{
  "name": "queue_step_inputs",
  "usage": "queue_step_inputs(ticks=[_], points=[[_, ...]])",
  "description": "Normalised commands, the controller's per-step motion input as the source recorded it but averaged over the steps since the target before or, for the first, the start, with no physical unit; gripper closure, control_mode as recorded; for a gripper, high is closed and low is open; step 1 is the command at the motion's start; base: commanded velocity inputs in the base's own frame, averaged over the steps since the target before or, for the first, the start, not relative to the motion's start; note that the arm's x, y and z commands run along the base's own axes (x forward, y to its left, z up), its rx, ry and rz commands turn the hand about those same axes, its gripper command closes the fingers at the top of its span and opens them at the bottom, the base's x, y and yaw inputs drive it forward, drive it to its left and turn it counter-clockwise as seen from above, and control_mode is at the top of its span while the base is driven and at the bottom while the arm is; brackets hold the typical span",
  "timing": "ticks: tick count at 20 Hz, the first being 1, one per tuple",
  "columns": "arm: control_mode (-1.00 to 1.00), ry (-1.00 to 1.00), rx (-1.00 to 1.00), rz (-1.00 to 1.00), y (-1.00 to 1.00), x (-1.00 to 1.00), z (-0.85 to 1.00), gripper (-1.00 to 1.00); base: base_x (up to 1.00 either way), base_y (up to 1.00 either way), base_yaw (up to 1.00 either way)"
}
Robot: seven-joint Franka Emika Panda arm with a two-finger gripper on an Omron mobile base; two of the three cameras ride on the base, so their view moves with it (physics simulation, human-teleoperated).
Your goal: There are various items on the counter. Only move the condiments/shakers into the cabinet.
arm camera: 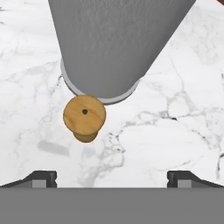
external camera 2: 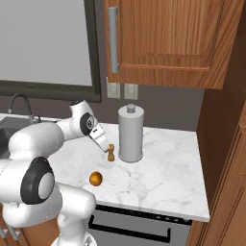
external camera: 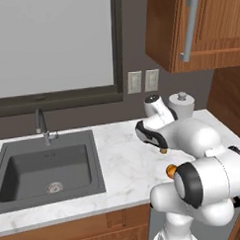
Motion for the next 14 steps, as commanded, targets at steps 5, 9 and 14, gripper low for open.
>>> queue_step_inputs(ticks=[5,9,14], points=[[-1.00,0.00,0.00,-0.02,-0.03,0.22,-0.13,-1.00,0.00,0.00,0.00],[-1.00,0.00,0.00,-0.02,-0.10,0.09,-0.15,-1.00,0.00,0.00,0.00],[-1.00,0.00,0.00,-0.02,-0.17,0.06,-0.12,-1.00,0.00,0.00,0.00]])
